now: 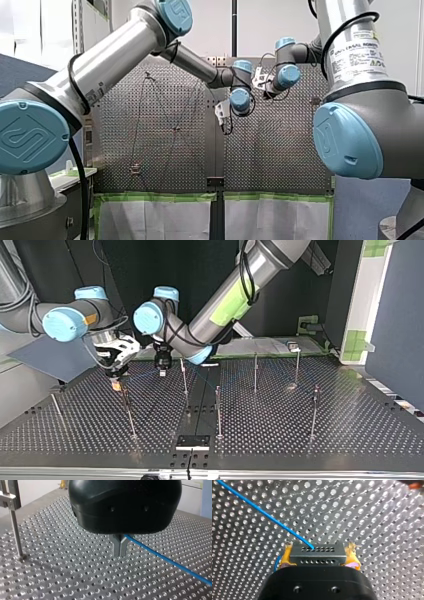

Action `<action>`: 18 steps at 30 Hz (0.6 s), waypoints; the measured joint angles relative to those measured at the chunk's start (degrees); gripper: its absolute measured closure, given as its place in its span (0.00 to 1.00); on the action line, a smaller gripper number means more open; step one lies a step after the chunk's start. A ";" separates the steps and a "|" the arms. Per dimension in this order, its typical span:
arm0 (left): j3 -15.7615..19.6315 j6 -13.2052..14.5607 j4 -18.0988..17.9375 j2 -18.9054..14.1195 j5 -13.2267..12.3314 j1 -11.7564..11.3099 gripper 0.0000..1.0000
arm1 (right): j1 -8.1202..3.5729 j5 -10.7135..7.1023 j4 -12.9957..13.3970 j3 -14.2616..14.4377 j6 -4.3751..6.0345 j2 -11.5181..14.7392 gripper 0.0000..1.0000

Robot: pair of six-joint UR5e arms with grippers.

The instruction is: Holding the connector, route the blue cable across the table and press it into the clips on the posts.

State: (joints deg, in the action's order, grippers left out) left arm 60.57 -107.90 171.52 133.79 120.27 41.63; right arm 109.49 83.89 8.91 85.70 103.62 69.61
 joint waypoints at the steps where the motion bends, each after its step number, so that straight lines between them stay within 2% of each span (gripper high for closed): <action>1: 0.00 0.13 0.18 -0.10 0.01 0.13 1.00 | -0.02 -0.04 -0.03 -0.02 0.04 0.05 1.00; 11: 0.12 0.22 0.18 -0.22 -0.29 1.60 1.00 | -0.35 -0.12 -0.32 -0.04 0.21 0.14 1.00; 18: 2.70 -0.26 -2.66 -0.23 -3.05 1.93 1.00 | 0.01 -0.12 -0.39 0.02 0.20 -0.01 1.00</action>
State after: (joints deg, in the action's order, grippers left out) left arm 63.28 -108.17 168.86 133.55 117.22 43.56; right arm 109.50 83.78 8.52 85.72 103.82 69.60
